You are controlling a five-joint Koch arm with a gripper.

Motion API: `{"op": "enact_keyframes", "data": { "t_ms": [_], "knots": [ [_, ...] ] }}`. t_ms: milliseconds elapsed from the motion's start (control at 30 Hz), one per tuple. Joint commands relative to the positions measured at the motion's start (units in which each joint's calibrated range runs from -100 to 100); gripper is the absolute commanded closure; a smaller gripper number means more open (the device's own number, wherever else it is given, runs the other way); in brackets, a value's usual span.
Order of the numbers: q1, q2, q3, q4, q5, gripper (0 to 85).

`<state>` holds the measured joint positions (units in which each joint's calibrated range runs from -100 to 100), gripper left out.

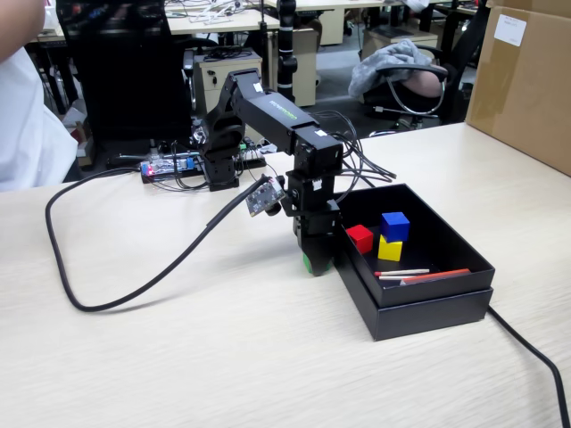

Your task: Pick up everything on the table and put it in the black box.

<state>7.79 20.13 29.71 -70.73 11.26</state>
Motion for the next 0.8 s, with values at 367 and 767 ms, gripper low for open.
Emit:
{"op": "enact_keyframes", "data": {
  "t_ms": [367,767],
  "knots": [
    [5.57,-41.64,0.3,-2.75,-0.2,71.4],
    [8.94,-20.19,13.08,-2.75,0.34,71.4]
  ]
}}
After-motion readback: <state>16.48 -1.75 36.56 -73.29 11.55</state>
